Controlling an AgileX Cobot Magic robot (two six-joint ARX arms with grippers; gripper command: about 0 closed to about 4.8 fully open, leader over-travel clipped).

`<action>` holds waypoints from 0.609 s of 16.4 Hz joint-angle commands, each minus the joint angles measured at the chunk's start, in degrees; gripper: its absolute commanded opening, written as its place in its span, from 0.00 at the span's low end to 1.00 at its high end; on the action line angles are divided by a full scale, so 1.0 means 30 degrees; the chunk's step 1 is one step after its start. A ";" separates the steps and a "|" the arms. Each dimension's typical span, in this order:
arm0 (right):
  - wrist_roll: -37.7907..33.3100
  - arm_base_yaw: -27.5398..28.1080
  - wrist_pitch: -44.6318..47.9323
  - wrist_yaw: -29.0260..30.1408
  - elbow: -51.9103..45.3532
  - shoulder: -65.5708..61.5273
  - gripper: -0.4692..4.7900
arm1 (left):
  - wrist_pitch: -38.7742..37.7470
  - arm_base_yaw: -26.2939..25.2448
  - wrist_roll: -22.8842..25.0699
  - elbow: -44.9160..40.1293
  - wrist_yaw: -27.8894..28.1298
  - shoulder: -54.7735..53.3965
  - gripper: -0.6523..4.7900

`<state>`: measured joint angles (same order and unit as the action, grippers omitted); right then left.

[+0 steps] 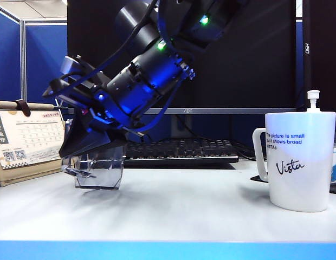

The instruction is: Swap the positions of the transparent plastic cup and the white ceramic cup.

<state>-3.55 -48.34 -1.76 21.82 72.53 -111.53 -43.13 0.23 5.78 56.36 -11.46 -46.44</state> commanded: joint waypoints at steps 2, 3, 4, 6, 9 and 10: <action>-0.0852 -0.0124 -0.0787 0.0656 -0.0073 -0.0233 0.08 | 0.0117 -0.0007 0.0087 0.0022 -0.0109 0.0073 0.70; -0.0933 -0.0117 -0.0794 0.0838 -0.0073 -0.0233 0.08 | 0.0117 -0.0007 0.0087 0.0022 -0.0109 0.0073 0.71; -0.0969 -0.0117 -0.0787 0.0991 -0.0073 -0.0233 0.08 | 0.0131 -0.0007 0.0087 0.0022 -0.0117 0.0073 0.71; -0.0969 -0.0124 -0.0787 0.1144 -0.0073 -0.0233 0.08 | 0.0138 -0.0007 0.0087 0.0022 -0.0109 0.0073 0.71; -0.0976 -0.0138 -0.0823 0.1333 -0.0073 -0.0233 0.10 | 0.0153 -0.0007 0.0372 0.0022 -0.0109 0.0073 0.71; -0.0984 -0.0138 -0.0882 0.1319 -0.0073 -0.0233 0.17 | 0.0153 -0.0007 0.0423 0.0022 -0.0109 0.0073 0.71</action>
<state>-5.08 -48.49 -1.39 24.64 72.55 -111.70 -43.11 0.23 6.50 56.36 -11.46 -46.41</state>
